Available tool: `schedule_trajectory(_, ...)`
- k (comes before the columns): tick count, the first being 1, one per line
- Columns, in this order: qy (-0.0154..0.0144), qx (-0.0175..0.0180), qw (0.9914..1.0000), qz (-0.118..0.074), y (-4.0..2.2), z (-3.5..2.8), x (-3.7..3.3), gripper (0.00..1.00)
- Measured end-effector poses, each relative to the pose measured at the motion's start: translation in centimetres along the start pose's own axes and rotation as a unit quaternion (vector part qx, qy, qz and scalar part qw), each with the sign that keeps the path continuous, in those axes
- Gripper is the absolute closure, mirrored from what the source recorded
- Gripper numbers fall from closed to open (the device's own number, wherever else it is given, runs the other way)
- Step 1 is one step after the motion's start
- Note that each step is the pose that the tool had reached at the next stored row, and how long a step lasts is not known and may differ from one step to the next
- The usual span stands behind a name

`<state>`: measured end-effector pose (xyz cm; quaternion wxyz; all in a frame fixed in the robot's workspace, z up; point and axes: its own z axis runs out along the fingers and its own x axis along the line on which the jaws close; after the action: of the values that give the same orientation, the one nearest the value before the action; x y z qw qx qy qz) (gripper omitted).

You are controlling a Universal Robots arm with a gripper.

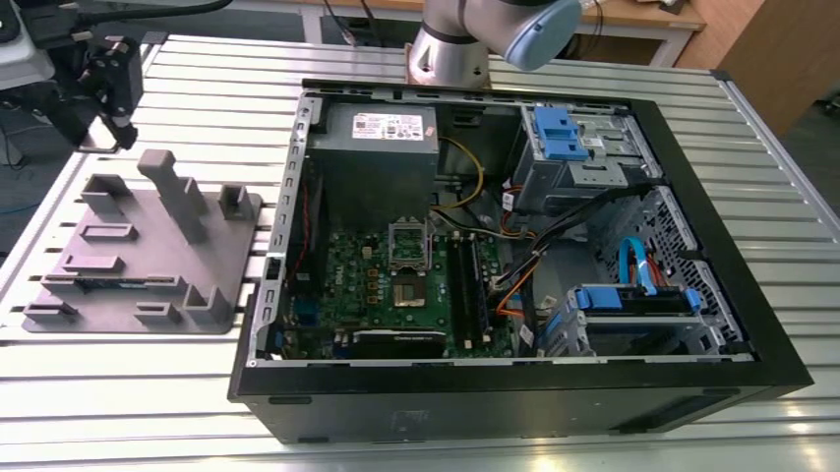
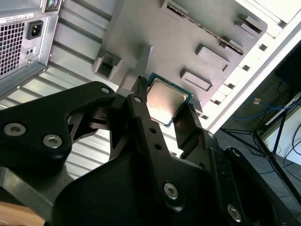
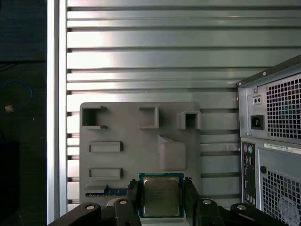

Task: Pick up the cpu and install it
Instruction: 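Pick up the cpu and move it towards the insertion slot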

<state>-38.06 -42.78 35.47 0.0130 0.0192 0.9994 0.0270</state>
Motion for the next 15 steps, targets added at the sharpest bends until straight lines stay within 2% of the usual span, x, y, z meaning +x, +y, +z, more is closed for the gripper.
schedule_trajectory(7, 0.0, 0.0, 1.0, 0.0, 0.04, 0.02, -0.98, 0.53)
schedule_trajectory(15, 0.0, 0.0, 1.0, 0.0, 0.06, 0.04, -1.66, 0.53)
